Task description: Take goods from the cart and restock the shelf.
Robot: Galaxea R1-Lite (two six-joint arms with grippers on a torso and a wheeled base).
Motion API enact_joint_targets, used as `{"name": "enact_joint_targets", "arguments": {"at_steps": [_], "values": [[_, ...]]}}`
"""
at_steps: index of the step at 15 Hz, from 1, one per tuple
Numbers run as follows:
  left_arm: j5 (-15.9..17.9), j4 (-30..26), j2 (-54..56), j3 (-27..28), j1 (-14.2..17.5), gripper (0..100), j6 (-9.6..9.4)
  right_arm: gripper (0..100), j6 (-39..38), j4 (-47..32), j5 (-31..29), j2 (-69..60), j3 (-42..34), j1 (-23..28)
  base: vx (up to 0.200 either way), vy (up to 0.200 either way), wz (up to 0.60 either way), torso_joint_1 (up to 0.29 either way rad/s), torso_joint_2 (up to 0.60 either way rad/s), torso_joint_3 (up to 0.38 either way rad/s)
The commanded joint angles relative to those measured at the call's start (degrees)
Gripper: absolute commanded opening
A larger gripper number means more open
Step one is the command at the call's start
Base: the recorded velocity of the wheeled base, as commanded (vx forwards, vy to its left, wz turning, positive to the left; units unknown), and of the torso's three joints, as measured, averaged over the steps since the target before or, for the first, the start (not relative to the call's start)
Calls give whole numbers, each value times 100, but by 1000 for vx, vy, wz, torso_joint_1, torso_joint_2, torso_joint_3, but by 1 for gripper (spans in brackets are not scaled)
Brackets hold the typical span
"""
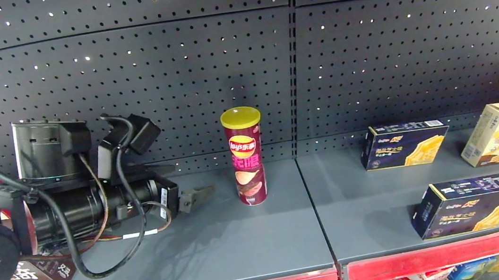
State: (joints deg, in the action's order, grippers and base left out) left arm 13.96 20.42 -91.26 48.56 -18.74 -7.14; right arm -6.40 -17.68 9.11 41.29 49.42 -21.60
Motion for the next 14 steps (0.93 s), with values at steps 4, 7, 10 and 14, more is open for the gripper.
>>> {"name": "enact_joint_targets", "arguments": {"at_steps": [4,7,10,14], "values": [[336,577,-481,75,-86,100,583,0,-2,10,3,-42,-38,-11,0,0,0,0,0,0],[459,841,-665,58,-192,100,626,0,-2,10,3,-42,-64,-11,0,0,0,0,0,0],[160,823,-692,49,-499,100,635,0,-2,10,3,-33,-55,-46,0,0,0,0,0,0],[-403,771,-718,40,-1000,100,855,0,-2,10,3,-42,-64,-55,0,0,0,0,0,0]]}}
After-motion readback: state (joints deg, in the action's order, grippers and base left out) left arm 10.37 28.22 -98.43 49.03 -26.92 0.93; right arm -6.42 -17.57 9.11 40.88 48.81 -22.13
